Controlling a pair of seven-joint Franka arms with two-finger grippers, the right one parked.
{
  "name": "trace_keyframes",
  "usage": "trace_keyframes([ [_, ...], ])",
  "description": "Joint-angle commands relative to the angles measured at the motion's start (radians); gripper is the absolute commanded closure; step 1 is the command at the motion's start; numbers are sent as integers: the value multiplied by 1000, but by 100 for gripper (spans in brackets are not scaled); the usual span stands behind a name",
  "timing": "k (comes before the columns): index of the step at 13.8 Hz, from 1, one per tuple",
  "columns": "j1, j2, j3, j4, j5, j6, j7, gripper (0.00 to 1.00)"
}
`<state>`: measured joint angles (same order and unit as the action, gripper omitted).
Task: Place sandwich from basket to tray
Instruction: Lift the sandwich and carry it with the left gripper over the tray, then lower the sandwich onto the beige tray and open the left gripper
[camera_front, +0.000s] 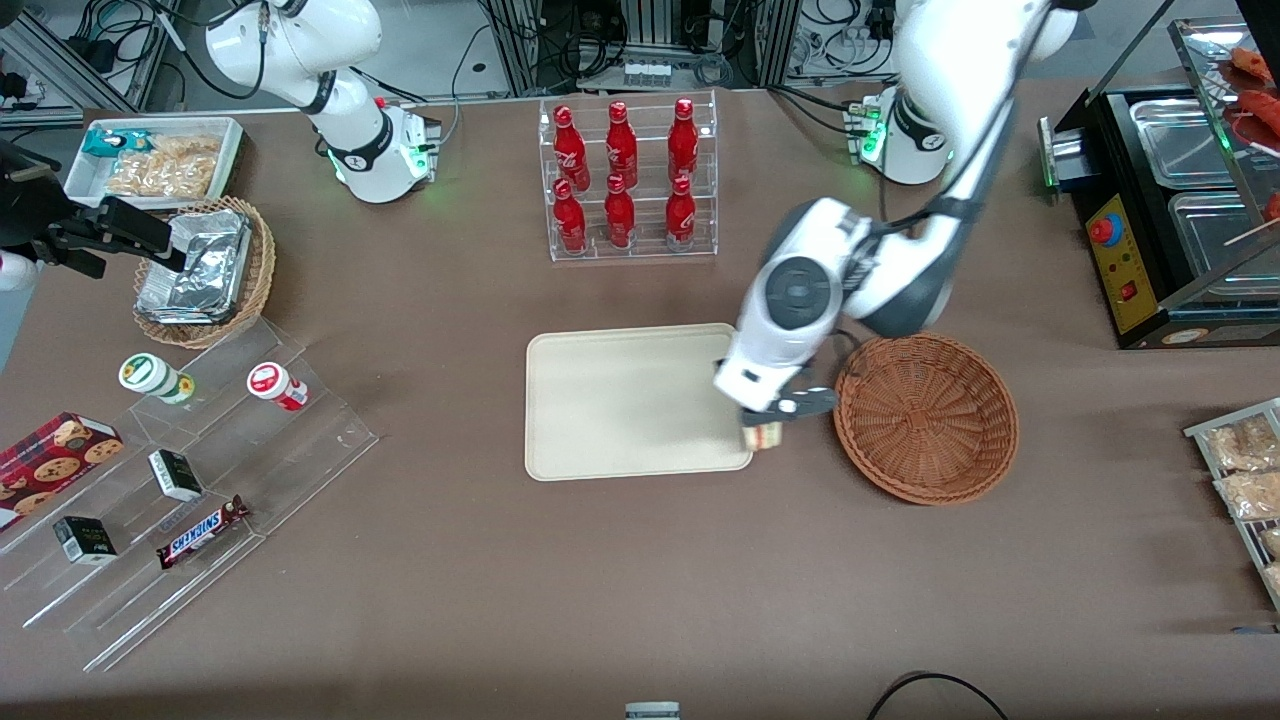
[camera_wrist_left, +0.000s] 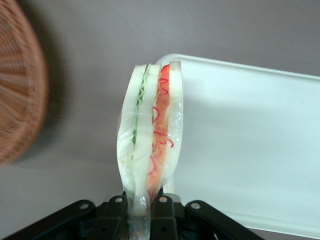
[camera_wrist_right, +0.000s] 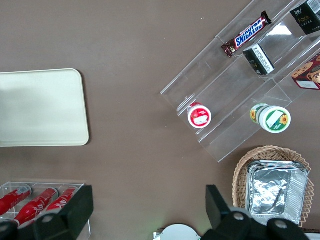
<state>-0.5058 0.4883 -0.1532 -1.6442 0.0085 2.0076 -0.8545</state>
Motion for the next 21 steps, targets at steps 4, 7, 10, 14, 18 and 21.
trace_keyframes([
  [4, -146, 217, 14, 265, -1, -15, -144, 93],
  [7, -186, 265, 14, 311, -1, -7, -168, 93],
  [10, -224, 300, 17, 310, 7, 51, -189, 93],
  [14, -232, 309, 20, 310, 10, 69, -186, 92],
  [18, -231, 305, 20, 303, 16, 97, -228, 0],
  [21, -221, 268, 23, 310, 14, 88, -235, 0],
])
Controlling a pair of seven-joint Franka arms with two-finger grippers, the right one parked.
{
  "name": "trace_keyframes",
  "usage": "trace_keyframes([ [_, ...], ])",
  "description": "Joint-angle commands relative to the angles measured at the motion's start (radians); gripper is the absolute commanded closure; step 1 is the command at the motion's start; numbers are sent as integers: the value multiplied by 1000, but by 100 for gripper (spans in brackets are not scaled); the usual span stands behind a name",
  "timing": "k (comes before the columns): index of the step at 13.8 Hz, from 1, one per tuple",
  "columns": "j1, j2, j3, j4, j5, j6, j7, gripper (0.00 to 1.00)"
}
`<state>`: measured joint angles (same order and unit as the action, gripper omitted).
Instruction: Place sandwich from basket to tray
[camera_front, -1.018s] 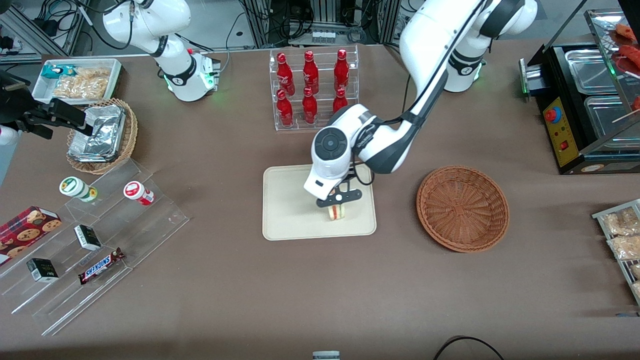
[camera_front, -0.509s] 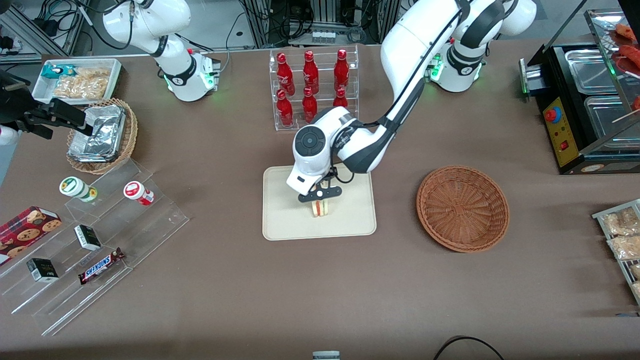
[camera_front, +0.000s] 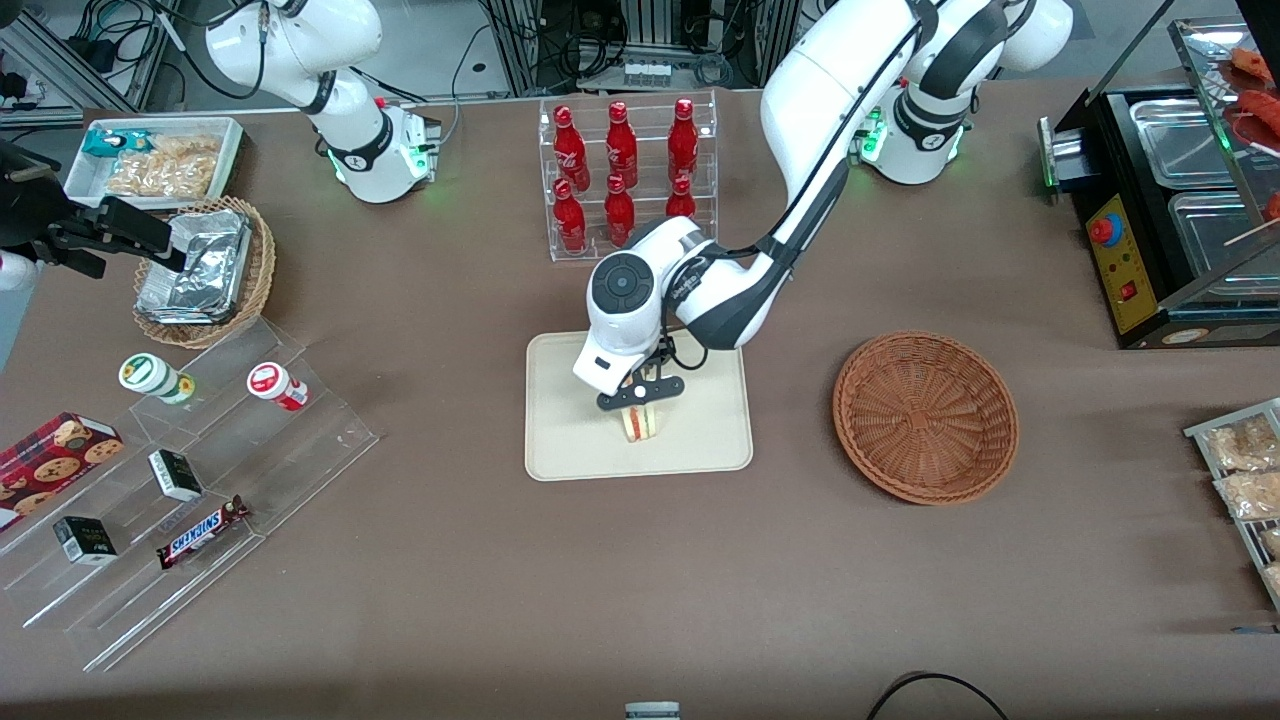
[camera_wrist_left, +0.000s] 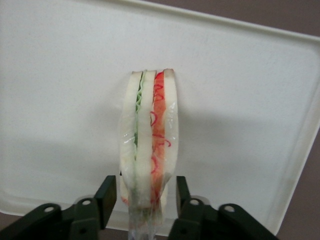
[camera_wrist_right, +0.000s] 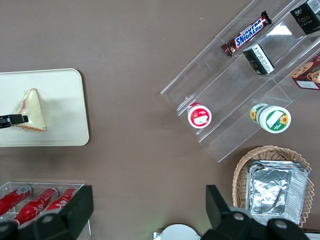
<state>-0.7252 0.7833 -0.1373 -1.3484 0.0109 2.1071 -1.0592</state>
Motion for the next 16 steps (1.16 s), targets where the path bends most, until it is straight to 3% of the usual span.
trace_keyframes([
  [1, 0, -41, 8, 14, 14, -21, -28, 0],
  [8, 1, -232, 128, -29, 14, -306, -12, 0],
  [16, 228, -450, 140, -297, -2, -345, 349, 0],
])
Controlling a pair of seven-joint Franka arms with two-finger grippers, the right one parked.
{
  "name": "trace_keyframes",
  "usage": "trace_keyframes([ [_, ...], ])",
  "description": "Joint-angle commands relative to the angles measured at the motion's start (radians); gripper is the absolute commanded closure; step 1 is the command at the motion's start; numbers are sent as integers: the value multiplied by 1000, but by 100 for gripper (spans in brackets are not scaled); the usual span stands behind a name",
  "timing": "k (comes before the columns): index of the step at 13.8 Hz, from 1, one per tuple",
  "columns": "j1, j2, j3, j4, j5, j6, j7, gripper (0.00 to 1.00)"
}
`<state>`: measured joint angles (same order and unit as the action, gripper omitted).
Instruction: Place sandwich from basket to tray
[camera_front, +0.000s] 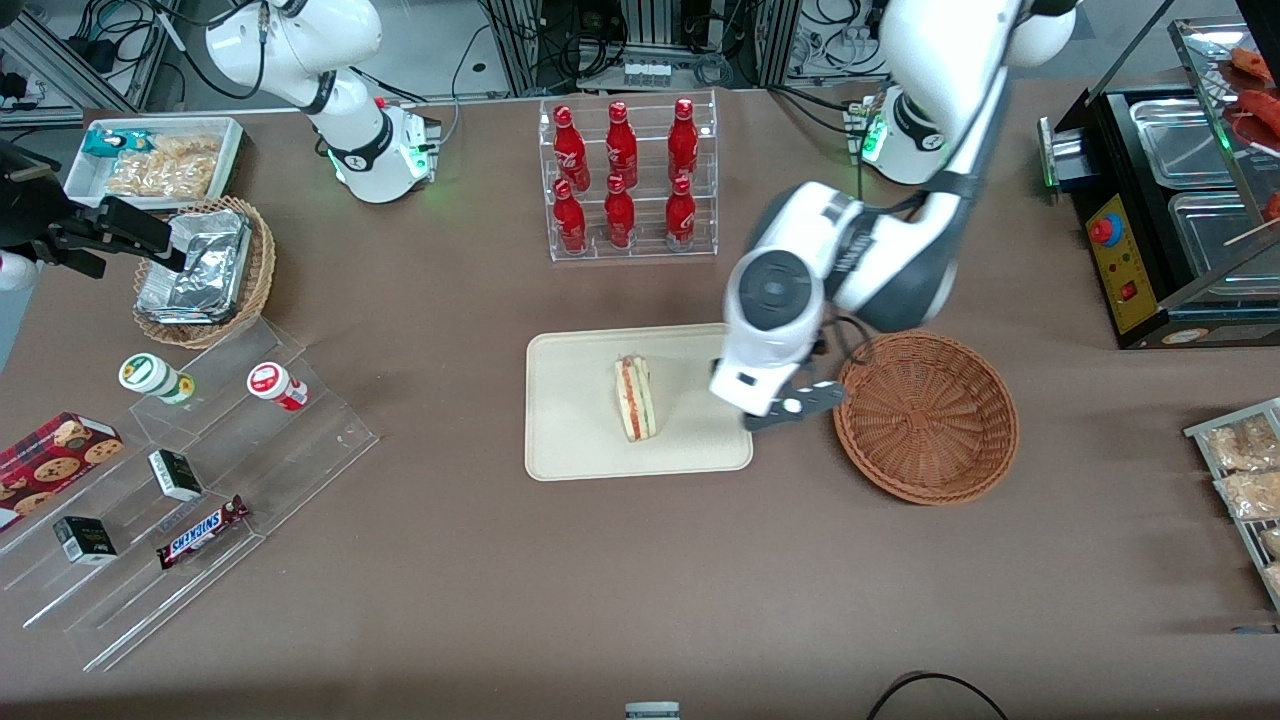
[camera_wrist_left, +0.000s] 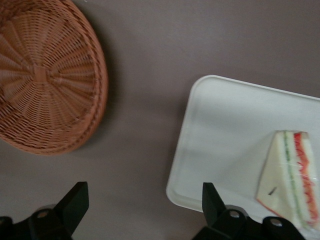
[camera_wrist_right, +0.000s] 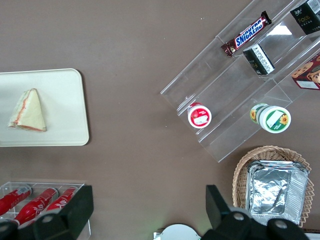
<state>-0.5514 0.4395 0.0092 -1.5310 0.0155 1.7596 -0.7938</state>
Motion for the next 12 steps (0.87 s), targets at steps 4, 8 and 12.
trace_keyframes([
  [4, 175, -203, -6, -213, -8, 2, 282, 0],
  [8, 316, -310, -38, -270, -8, -32, 422, 0],
  [12, 499, -381, -179, -267, -5, -129, 543, 0],
])
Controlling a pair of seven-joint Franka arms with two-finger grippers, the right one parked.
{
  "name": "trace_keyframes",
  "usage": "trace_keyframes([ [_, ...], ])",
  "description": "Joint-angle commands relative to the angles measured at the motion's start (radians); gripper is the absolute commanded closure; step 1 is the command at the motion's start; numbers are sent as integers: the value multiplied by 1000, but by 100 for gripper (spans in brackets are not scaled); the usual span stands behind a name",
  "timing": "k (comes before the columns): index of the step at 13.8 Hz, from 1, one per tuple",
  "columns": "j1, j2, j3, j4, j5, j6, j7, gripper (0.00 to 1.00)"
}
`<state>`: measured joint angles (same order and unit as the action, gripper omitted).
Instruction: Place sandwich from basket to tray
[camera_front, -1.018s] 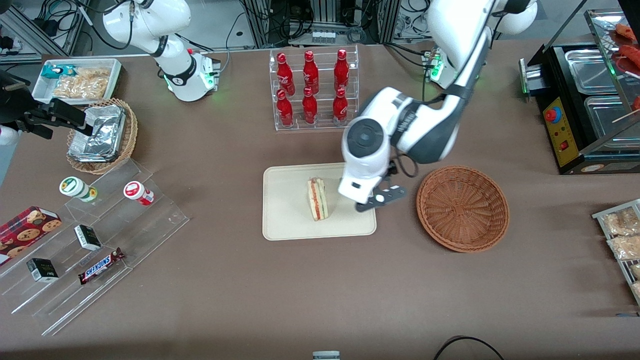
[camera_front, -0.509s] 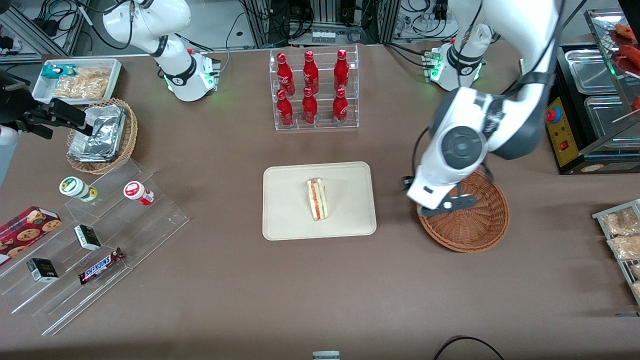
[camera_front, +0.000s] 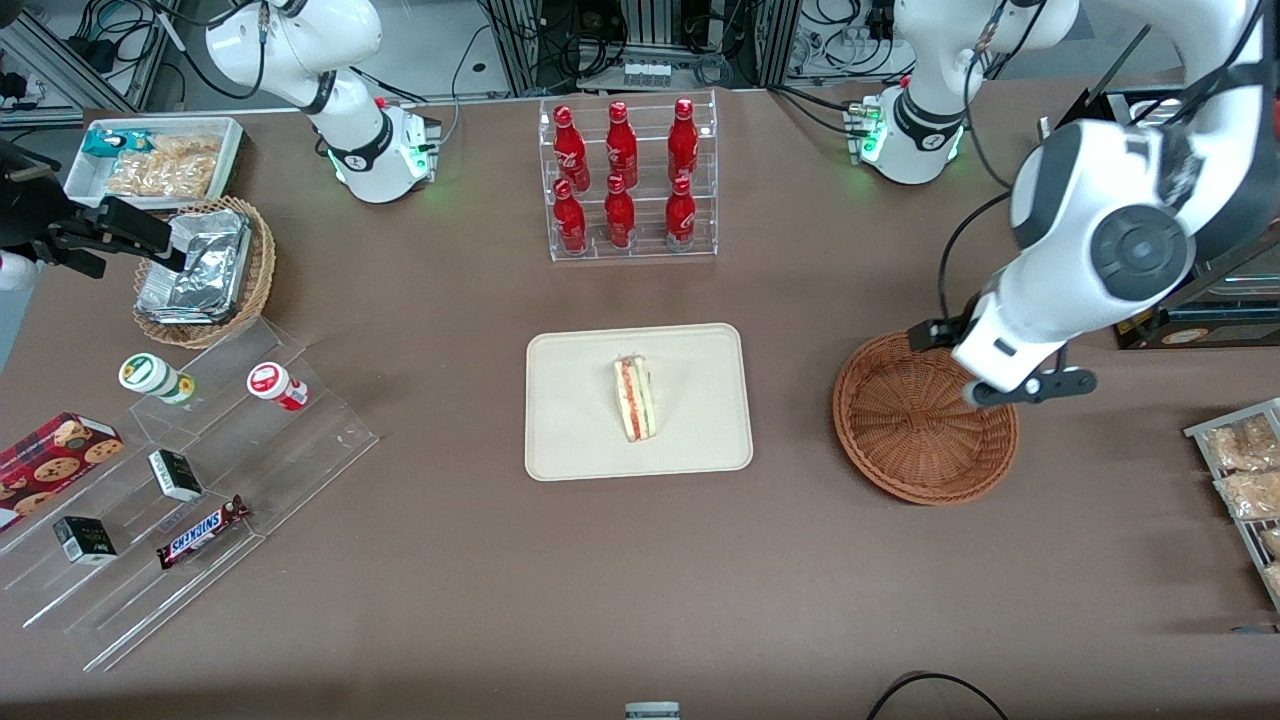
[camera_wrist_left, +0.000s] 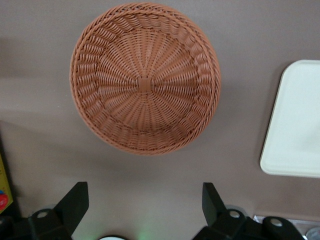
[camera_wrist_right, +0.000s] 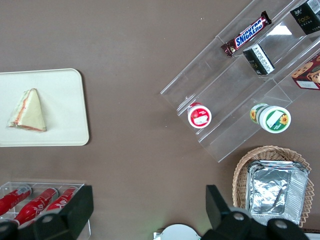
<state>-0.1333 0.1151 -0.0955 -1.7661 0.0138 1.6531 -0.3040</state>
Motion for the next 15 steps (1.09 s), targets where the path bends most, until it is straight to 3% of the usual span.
trace_keyframes([
  [1, 119, -72, -102, -32, -3, -35, 83, 0],
  [3, 196, -100, -156, -32, -3, -56, 121, 0],
  [7, 253, -164, -156, -19, -5, -121, 209, 0],
  [15, 279, -204, -150, 60, 12, -259, 264, 0],
])
